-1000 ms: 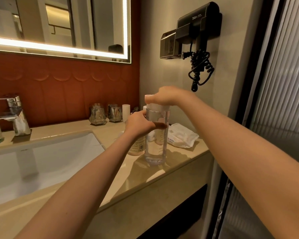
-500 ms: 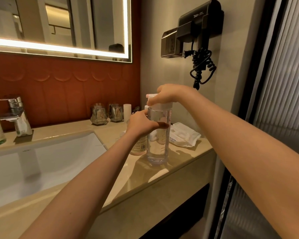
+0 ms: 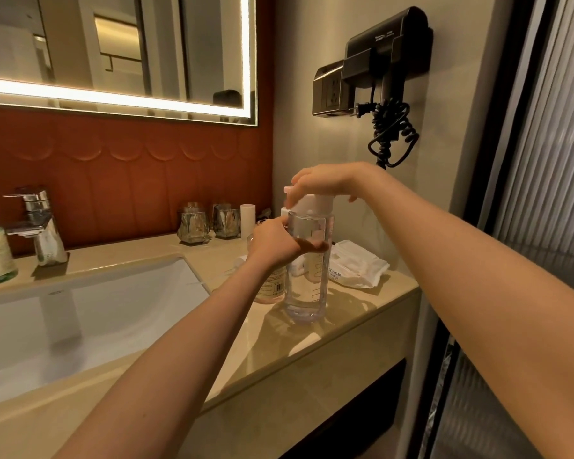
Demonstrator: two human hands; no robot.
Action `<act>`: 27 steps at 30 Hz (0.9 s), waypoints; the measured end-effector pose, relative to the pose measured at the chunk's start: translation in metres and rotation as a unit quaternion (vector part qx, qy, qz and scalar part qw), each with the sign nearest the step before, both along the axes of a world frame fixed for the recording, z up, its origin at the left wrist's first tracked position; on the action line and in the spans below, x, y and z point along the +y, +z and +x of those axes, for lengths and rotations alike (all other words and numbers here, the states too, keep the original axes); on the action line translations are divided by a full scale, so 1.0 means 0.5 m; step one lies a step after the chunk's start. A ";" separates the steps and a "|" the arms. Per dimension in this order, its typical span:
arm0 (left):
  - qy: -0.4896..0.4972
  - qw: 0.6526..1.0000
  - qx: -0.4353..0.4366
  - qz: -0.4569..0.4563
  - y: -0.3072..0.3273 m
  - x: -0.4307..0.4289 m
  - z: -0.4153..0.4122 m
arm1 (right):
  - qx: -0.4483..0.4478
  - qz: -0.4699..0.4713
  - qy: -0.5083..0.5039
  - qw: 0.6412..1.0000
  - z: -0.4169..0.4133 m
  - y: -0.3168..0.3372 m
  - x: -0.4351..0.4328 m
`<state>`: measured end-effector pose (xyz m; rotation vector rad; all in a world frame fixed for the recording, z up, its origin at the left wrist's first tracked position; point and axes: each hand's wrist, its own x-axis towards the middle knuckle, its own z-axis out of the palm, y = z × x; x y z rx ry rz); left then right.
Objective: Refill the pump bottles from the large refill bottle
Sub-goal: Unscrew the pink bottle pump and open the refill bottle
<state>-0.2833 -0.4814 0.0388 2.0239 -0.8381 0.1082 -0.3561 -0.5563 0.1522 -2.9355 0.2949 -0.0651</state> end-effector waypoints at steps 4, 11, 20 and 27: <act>-0.001 1.000 -0.004 0.004 0.001 0.002 -0.002 | -0.041 -0.068 -0.049 0.996 0.021 -0.011 -0.006; 0.005 1.000 -0.003 0.001 0.000 -0.005 0.000 | -0.027 -0.018 0.016 0.999 0.013 0.011 -0.002; -0.009 1.000 0.010 -0.005 0.002 0.001 -0.003 | -0.027 -0.055 0.024 0.998 0.001 0.026 -0.014; -0.002 1.000 -0.002 -0.003 -0.001 0.006 0.000 | -0.139 0.095 -0.002 0.986 -0.006 0.024 -0.052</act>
